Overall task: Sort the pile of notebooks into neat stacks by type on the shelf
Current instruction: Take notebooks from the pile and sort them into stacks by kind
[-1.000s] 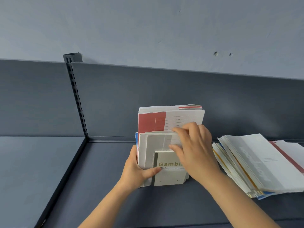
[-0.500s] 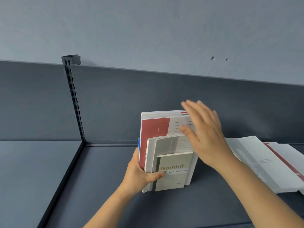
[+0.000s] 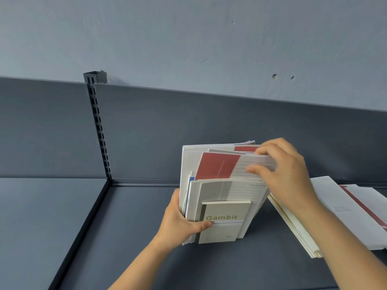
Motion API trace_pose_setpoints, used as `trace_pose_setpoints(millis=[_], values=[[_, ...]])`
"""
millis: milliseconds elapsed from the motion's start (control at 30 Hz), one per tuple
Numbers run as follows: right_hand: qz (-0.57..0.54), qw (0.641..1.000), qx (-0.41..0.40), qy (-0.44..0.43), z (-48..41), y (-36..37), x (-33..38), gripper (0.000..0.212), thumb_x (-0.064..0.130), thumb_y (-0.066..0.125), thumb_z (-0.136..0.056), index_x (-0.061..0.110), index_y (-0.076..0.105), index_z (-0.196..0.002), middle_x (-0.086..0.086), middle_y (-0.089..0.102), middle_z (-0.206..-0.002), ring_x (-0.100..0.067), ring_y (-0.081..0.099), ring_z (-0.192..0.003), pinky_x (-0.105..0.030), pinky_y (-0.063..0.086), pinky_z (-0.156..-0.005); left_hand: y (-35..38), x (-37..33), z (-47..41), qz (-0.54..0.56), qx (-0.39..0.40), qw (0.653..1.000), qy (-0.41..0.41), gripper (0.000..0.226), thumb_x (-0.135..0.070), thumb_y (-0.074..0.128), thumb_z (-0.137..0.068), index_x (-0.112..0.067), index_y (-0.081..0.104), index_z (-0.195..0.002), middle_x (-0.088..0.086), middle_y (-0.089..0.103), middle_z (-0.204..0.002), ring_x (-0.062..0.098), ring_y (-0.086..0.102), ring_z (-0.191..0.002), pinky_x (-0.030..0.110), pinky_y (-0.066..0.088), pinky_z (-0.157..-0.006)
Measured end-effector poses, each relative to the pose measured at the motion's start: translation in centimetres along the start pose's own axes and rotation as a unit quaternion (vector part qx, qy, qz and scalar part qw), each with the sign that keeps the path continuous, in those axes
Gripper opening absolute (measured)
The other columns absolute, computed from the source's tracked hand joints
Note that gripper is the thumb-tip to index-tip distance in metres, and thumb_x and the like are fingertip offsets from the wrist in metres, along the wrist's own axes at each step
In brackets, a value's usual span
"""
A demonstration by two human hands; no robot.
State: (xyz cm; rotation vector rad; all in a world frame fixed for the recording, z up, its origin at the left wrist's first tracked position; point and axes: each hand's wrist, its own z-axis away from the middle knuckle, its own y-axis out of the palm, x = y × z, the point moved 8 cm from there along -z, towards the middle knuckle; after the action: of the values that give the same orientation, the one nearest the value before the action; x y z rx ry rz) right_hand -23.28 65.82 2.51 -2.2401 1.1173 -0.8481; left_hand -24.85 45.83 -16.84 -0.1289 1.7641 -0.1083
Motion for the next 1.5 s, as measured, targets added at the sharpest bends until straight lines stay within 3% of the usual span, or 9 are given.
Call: trace_pose_setpoints(millis=[100,200,367,567,833,1133,1300,1400,1500], values=[[-0.018,0.997,0.006,0.071,-0.4,-1.4,-2.0,0.021,0.017,0.082,-0.069,0.014,0.070,-0.086,0.007,0.052,-0.092,-0.013,0.049,-0.091,-0.014,0.040,-0.072,0.0,0.0,0.0,-0.004,-0.004,1.000,-0.005,0.080,-0.020,0.094,-0.054,-0.039,0.045,-0.115,-0.014,0.063,-0.113,0.004,0.062,-0.107,0.028,0.057,-0.085],[-0.039,0.994,0.000,0.098,-0.1,-1.7,-3.3,0.025,0.019,0.084,-0.067,0.022,0.066,-0.085,0.007,0.051,-0.095,-0.005,0.048,-0.085,-0.005,0.032,-0.067,-0.1,0.0,0.1,-0.008,-0.011,1.000,-0.004,0.079,-0.013,0.094,-0.055,-0.034,0.047,-0.115,-0.011,0.064,-0.112,0.002,0.063,-0.104,0.024,0.057,-0.082],[-0.193,0.950,-0.043,0.243,1.2,-2.0,-8.3,0.043,0.012,0.084,-0.066,0.020,0.061,-0.101,0.002,0.059,-0.090,-0.013,0.059,-0.078,-0.020,0.046,-0.066,0.0,-0.6,0.3,-0.014,-0.015,1.000,-0.002,0.077,-0.010,0.093,-0.057,-0.033,0.046,-0.114,-0.010,0.063,-0.111,0.002,0.062,-0.104,0.019,0.057,-0.077],[-0.421,0.839,0.052,0.342,5.9,5.4,-9.5,0.011,0.012,0.059,-0.091,0.009,0.064,-0.100,-0.004,0.072,-0.102,-0.021,0.067,-0.100,-0.041,0.052,-0.091,0.2,-1.0,0.4,-0.004,-0.011,1.000,-0.007,0.075,-0.006,0.091,-0.058,-0.031,0.046,-0.113,-0.007,0.064,-0.110,0.004,0.064,-0.101,0.015,0.055,-0.069],[-0.317,0.863,-0.177,0.351,6.8,-0.6,-14.0,0.017,0.035,0.043,-0.097,0.020,0.047,-0.091,-0.008,0.061,-0.096,-0.026,0.059,-0.091,-0.044,0.049,-0.079,-0.1,-0.6,0.4,-0.016,-0.017,1.000,-0.018,0.076,-0.007,0.093,-0.054,-0.024,0.051,-0.116,-0.006,0.068,-0.107,0.009,0.067,-0.101,0.017,0.056,-0.074],[-0.367,0.851,0.016,0.376,10.7,3.8,-14.6,0.029,-0.002,0.063,-0.086,0.018,0.064,-0.106,0.004,0.070,-0.105,-0.018,0.064,-0.103,-0.035,0.050,-0.086,-1.1,0.2,-0.6,-0.024,-0.019,0.998,-0.059,0.056,-0.003,0.092,-0.056,-0.016,0.065,-0.103,-0.005,0.077,-0.091,0.008,0.073,-0.084,0.021,0.057,-0.069],[-0.328,0.846,-0.100,0.408,11.4,2.0,-16.2,0.019,-0.002,0.057,-0.089,0.014,0.062,-0.100,-0.001,0.067,-0.096,-0.027,0.063,-0.097,-0.038,0.049,-0.085,-3.2,-0.1,-0.3,-0.013,0.001,0.998,-0.063,0.056,-0.003,0.091,-0.054,-0.015,0.066,-0.103,-0.006,0.077,-0.093,0.011,0.073,-0.086,0.020,0.058,-0.068],[-0.322,0.829,-0.158,0.428,11.4,1.1,-17.3,0.016,0.002,0.056,-0.092,0.013,0.060,-0.104,-0.006,0.065,-0.106,-0.027,0.062,-0.099,-0.041,0.050,-0.088,-4.4,-0.1,-0.1,-0.003,0.029,0.997,-0.071,0.075,-0.029,0.096,-0.038,-0.015,0.066,-0.106,-0.002,0.077,-0.097,0.013,0.073,-0.090,0.019,0.058,-0.070],[-0.301,0.830,-0.164,0.440,11.0,1.8,-17.5,0.013,0.005,0.055,-0.093,0.014,0.058,-0.102,-0.007,0.064,-0.109,-0.028,0.062,-0.098,-0.047,0.052,-0.088,-4.7,0.0,0.3,-0.003,0.043,0.996,-0.077,0.063,-0.012,0.093,-0.053,-0.015,0.065,-0.110,0.000,0.076,-0.101,0.018,0.072,-0.095,0.024,0.059,-0.076]])
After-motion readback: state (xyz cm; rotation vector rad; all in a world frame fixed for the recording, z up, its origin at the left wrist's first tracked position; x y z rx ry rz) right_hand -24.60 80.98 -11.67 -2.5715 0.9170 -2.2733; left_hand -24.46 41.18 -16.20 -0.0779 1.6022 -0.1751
